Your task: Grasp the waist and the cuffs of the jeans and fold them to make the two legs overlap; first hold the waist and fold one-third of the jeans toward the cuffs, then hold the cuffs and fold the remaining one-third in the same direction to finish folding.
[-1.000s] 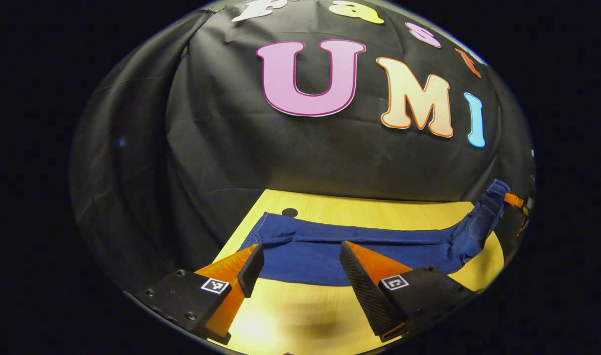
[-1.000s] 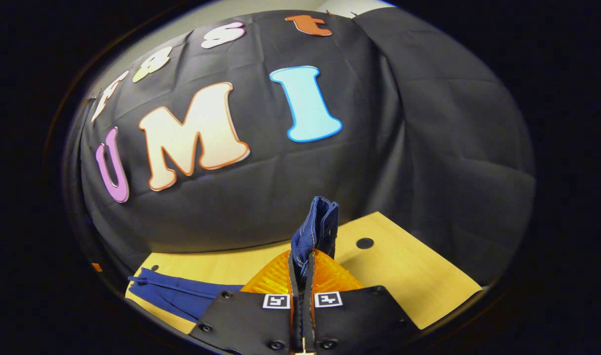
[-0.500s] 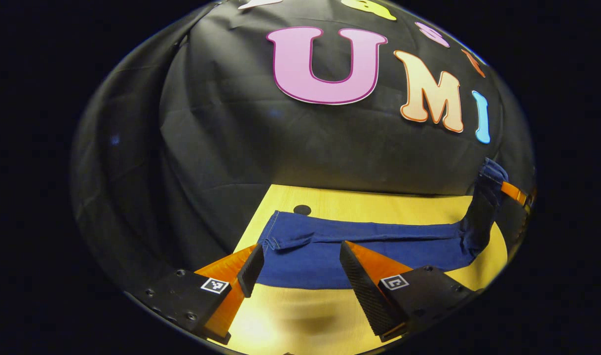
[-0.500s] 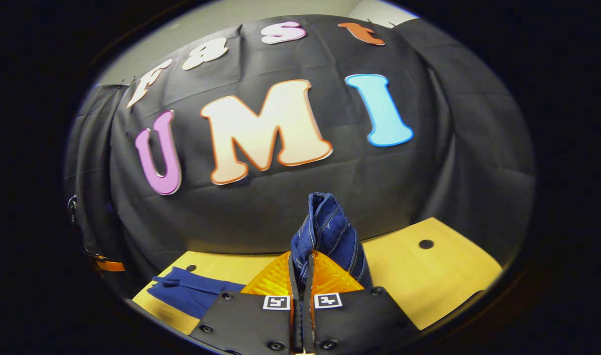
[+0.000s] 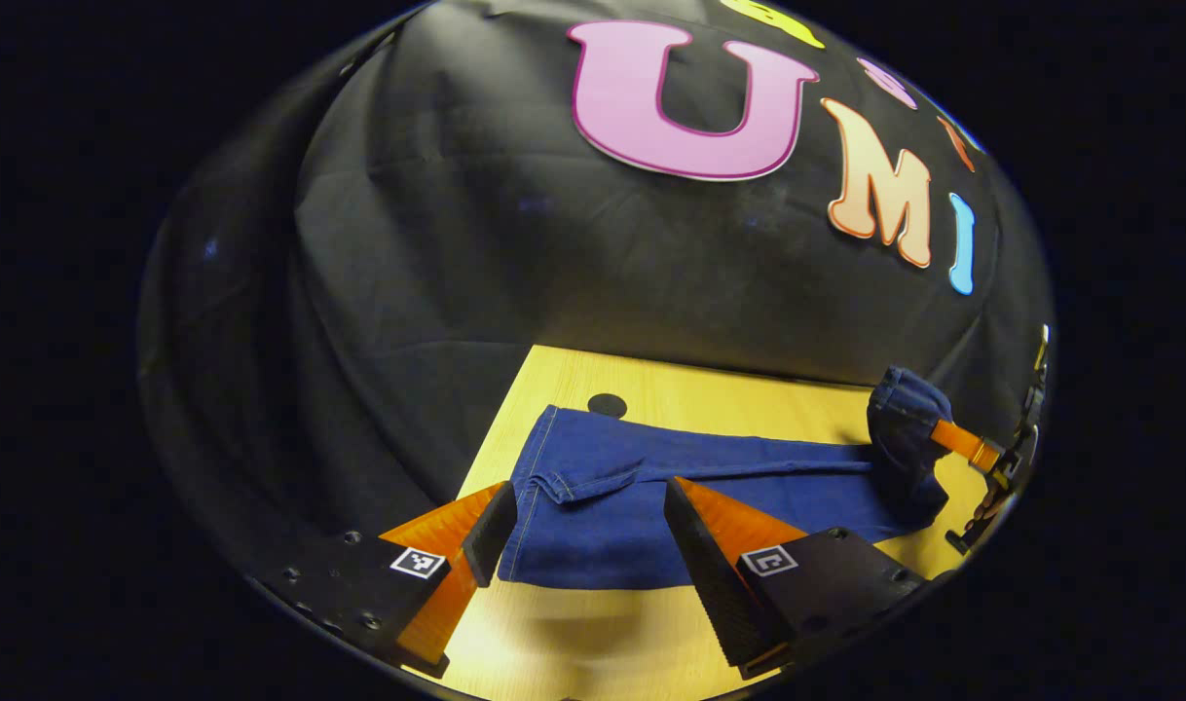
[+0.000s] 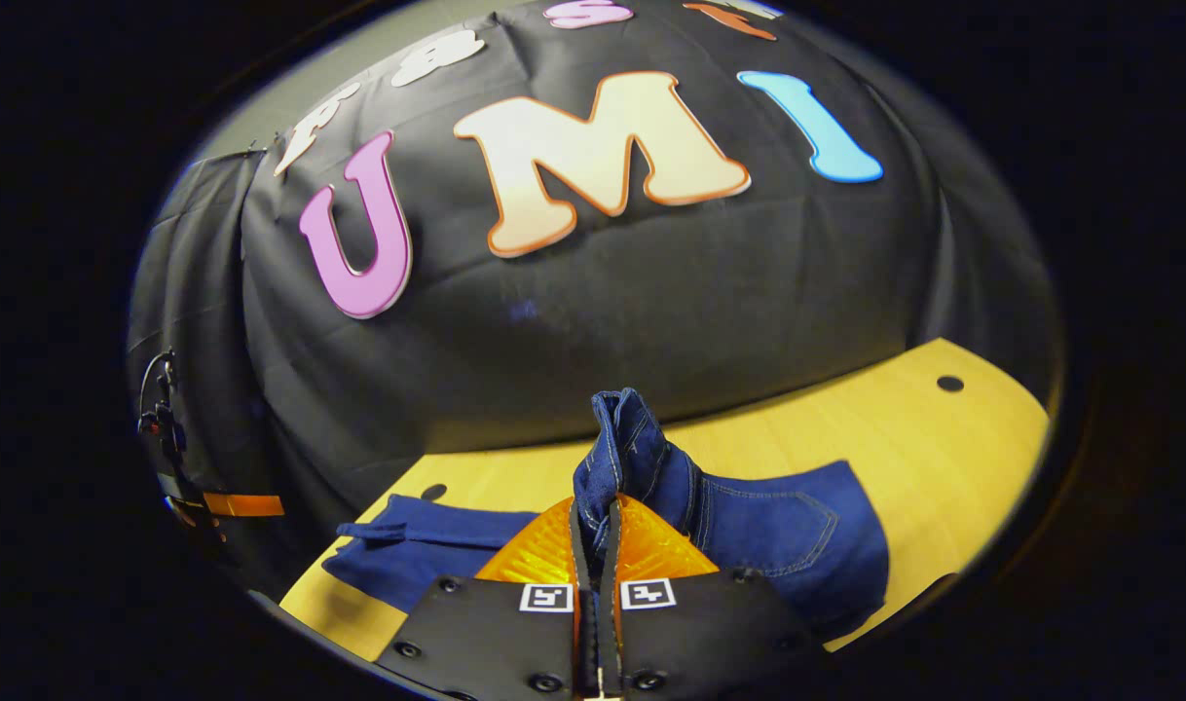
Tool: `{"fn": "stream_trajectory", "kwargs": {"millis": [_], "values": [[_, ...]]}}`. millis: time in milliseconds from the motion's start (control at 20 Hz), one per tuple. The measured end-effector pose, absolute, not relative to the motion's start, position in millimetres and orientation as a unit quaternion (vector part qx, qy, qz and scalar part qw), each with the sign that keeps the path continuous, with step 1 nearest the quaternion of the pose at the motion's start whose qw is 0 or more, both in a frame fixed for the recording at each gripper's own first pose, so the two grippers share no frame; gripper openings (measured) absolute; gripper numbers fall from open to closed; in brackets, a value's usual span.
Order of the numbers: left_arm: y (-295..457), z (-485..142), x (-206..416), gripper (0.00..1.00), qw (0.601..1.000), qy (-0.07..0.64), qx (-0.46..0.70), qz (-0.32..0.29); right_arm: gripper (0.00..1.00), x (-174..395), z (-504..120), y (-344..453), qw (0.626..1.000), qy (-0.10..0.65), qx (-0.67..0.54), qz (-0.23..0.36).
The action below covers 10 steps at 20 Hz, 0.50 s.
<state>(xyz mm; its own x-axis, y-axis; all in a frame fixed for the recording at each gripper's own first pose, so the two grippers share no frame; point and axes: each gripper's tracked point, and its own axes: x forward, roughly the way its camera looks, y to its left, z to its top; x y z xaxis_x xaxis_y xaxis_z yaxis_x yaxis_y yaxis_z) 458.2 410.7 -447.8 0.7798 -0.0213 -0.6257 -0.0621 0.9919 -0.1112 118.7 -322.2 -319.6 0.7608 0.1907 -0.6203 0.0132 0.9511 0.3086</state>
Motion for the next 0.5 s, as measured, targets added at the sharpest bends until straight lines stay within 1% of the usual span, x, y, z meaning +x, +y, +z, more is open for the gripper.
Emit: {"fn": "stream_trajectory", "kwargs": {"millis": [100,150,200,250,300,350,400,450,500], "values": [[419.0,-468.3,462.5,0.94,0.935,0.348,-0.063,0.01,0.04,122.0,-316.1,-322.4,0.923,0.357,0.136,0.056],[423.0,-479.0,464.5,0.94,0.933,0.355,-0.061,0.01,0.06,124.4,-313.0,-323.4,0.922,0.361,0.13,0.06],[425.9,-487.7,467.4,0.94,0.93,0.362,-0.06,0.01,0.09,124.3,-318.4,-322.5,0.919,0.369,0.126,0.062],[428.9,-497.8,470.4,0.94,0.928,0.367,-0.059,0.01,0.18,124.1,-320.1,-320.3,0.915,0.376,0.129,0.067],[432.1,-506.1,473.6,0.94,0.926,0.372,-0.058,0.011,0.19,124.3,-327.4,-317.7,0.909,0.385,0.139,0.076],[433.9,-515.4,475.2,0.94,0.924,0.379,-0.058,0.01,0.33,123.9,-333.0,-314.2,0.902,0.395,0.149,0.085],[434.1,-523.2,476.6,0.94,0.921,0.384,-0.058,0.006,0.54,117.4,-332.4,-306.7,0.897,0.4,0.156,0.1],[435.7,-529.8,478.8,0.94,0.92,0.388,-0.056,0.004,0.74,106.2,-317.8,-312.9,0.9,0.396,0.145,0.107],[437.4,-536.1,482.3,0.94,0.92,0.389,-0.053,0.005,0.95,106.5,-314.8,-311.2,0.904,0.39,0.13,0.114]]}}
